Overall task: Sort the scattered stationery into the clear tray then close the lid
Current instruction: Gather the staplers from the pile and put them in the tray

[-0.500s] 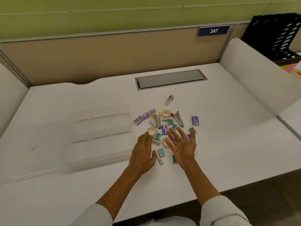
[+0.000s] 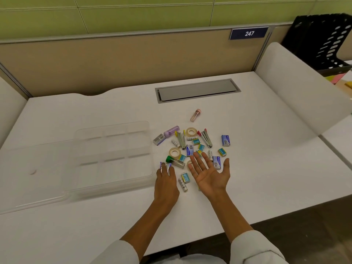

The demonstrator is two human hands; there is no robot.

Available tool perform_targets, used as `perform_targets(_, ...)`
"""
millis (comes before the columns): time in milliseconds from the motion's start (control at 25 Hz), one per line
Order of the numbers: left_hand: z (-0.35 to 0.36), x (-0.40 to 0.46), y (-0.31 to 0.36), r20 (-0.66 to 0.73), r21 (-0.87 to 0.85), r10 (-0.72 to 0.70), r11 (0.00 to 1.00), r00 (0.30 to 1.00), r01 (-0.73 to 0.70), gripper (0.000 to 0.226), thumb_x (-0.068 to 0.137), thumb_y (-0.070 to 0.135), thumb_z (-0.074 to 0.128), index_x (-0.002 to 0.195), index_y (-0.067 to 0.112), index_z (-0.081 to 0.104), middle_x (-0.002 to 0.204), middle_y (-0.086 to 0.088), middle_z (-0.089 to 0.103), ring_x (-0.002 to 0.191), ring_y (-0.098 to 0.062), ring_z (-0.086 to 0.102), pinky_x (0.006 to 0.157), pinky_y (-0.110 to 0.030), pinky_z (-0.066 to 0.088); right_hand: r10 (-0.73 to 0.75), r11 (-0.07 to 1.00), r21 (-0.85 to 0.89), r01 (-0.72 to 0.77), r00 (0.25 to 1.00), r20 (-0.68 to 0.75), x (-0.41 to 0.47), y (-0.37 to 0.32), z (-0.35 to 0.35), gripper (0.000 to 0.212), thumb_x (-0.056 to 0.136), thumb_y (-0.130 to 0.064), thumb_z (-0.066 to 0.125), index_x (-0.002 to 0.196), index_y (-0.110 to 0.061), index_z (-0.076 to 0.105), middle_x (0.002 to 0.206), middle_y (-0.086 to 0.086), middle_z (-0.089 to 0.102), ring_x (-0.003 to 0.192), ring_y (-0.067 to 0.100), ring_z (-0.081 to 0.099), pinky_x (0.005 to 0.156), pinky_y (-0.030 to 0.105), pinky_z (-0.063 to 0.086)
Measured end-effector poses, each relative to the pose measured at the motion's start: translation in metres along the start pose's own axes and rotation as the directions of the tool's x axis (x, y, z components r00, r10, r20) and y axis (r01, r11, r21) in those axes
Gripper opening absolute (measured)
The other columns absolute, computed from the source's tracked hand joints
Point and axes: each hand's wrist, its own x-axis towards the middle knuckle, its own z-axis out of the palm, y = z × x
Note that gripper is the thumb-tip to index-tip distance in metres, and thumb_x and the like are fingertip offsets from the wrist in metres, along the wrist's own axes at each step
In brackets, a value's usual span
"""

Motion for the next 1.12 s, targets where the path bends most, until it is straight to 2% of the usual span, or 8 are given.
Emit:
perform_targets(200, -0.005, 0.003, 0.0, 0.029, 0.061, 0.037, 0.997, 0.999, -0.039, 0.079, 0.087, 0.014, 0.068, 0.149, 0.014, 0.02, 0.16, -0.015, 0.005, 0.14, -0.031, 0.029, 0.105, -0.033, 0.043, 0.037, 0.999, 0.017, -0.038, 0.998, 0.041, -0.004, 0.005, -0.001, 0.09, 0.081, -0.076, 0.052, 0.142, -0.009, 0.053, 0.144, 0.021, 0.056, 0.135, 0.04, 0.052, 0.117, 0.052, 0.034)
perform_targets(360, -0.009, 0.005, 0.001, -0.023, -0.066, 0.013, 0.998, 1.0, -0.015, 0.072, 0.089, 0.014, 0.065, 0.148, 0.014, 0.023, 0.157, -0.018, 0.015, 0.133, -0.027, 0.041, 0.099, -0.029, 0.046, 0.026, 1.0, 0.003, -0.026, 0.998, 0.054, -0.002, 0.007, 0.002, 0.089, 0.082, -0.075, 0.051, 0.143, -0.009, 0.052, 0.145, 0.021, 0.055, 0.135, 0.04, 0.051, 0.117, 0.053, 0.034)
perform_targets(520, -0.012, -0.005, 0.001, -0.098, -0.286, -0.051, 0.958, 0.994, 0.021, 0.05, 0.09, 0.017, 0.062, 0.135, 0.01, 0.041, 0.117, -0.009, 0.06, 0.105, -0.02, 0.059, 0.085, -0.026, 0.052, 0.032, 0.999, -0.023, -0.03, 0.998, 0.057, -0.001, 0.006, 0.0, 0.088, 0.081, -0.073, 0.055, 0.142, -0.009, 0.053, 0.145, 0.021, 0.055, 0.136, 0.039, 0.05, 0.118, 0.053, 0.032)
perform_targets(640, -0.025, -0.009, 0.003, -0.132, -0.46, -0.137, 0.886, 0.982, 0.062, 0.035, 0.086, 0.009, 0.066, 0.116, 0.008, 0.048, 0.097, -0.01, 0.065, 0.089, -0.022, 0.063, 0.069, -0.026, 0.05, 0.048, 0.998, -0.034, -0.047, 0.998, 0.029, 0.005, 0.0, 0.003, 0.085, 0.081, -0.067, 0.06, 0.141, -0.008, 0.053, 0.142, 0.02, 0.058, 0.134, 0.038, 0.053, 0.116, 0.051, 0.035)
perform_targets(760, -0.037, -0.009, 0.018, -0.253, -0.591, -0.17, 0.807, 0.953, -0.013, 0.032, 0.084, 0.01, 0.07, 0.107, 0.01, 0.048, 0.087, -0.005, 0.065, 0.072, -0.016, 0.062, 0.06, -0.019, 0.047, 0.107, 0.991, -0.078, -0.11, 0.993, -0.047, 0.019, -0.003, 0.003, 0.075, 0.086, -0.059, 0.061, 0.139, -0.007, 0.055, 0.135, 0.02, 0.063, 0.128, 0.036, 0.059, 0.114, 0.049, 0.04)
perform_targets(920, -0.035, -0.008, 0.058, -0.349, -0.621, -0.118, 0.772, 0.93, -0.136, 0.035, 0.084, 0.022, 0.071, 0.112, 0.014, 0.05, 0.094, 0.001, 0.067, 0.074, -0.011, 0.061, 0.067, -0.014, 0.049, 0.242, 0.958, -0.153, -0.243, 0.97, -0.024, 0.029, -0.01, 0.007, 0.072, 0.087, -0.059, 0.061, 0.136, -0.007, 0.059, 0.137, 0.018, 0.061, 0.125, 0.036, 0.057, 0.116, 0.05, 0.036)
perform_targets(1040, -0.019, -0.003, 0.078, -0.333, -0.633, -0.081, 0.757, 0.94, -0.159, 0.053, 0.083, 0.03, 0.07, 0.128, 0.017, 0.045, 0.102, 0.002, 0.068, 0.087, -0.015, 0.068, 0.078, -0.028, 0.058, 0.301, 0.941, -0.164, -0.295, 0.954, 0.009, 0.034, -0.02, 0.009, 0.071, 0.09, -0.061, 0.053, 0.136, -0.008, 0.059, 0.138, 0.022, 0.06, 0.122, 0.037, 0.061, 0.114, 0.052, 0.039)
perform_targets(1120, -0.013, -0.001, 0.087, -0.354, -0.628, -0.075, 0.758, 0.932, -0.177, 0.058, 0.081, 0.036, 0.072, 0.129, 0.016, 0.045, 0.101, 0.001, 0.068, 0.088, -0.016, 0.067, 0.078, -0.03, 0.059, 0.336, 0.932, -0.153, -0.329, 0.942, 0.025, 0.036, -0.027, 0.009, 0.071, 0.092, -0.062, 0.049, 0.14, -0.01, 0.055, 0.138, 0.021, 0.061, 0.122, 0.036, 0.062, 0.11, 0.051, 0.043)
